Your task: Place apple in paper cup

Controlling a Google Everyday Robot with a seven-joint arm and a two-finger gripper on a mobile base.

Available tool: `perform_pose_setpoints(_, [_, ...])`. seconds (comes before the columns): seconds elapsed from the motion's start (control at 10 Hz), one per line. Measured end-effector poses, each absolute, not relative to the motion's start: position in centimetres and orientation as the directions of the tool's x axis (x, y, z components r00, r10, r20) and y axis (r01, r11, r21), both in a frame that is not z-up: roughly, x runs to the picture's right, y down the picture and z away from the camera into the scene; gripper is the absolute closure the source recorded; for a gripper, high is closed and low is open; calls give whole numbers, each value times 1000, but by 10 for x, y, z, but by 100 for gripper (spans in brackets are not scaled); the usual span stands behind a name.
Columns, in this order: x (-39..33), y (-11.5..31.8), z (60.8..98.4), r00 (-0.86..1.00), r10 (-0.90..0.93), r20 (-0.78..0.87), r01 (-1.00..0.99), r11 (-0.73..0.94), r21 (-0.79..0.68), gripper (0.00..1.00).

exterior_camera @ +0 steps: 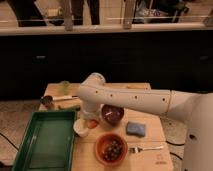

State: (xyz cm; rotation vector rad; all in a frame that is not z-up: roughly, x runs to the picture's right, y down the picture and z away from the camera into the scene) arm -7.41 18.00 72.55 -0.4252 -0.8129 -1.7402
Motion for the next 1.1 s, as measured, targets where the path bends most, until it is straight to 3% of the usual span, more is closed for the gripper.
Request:
perform_pose_setpoints(0.2, [-74,181,726,-333,-688,645,936,-157,316,99])
perform_pose_setpoints(0.5, [-76,183,727,-353,-682,640,928,-169,331,87])
perform_pose_setpoints(0.6, [-77,183,727,-357,-681,640,927,-172,335,81])
perform_pose_setpoints(1.1, [-77,185,728,-369,-676,638,922,-180,343,29])
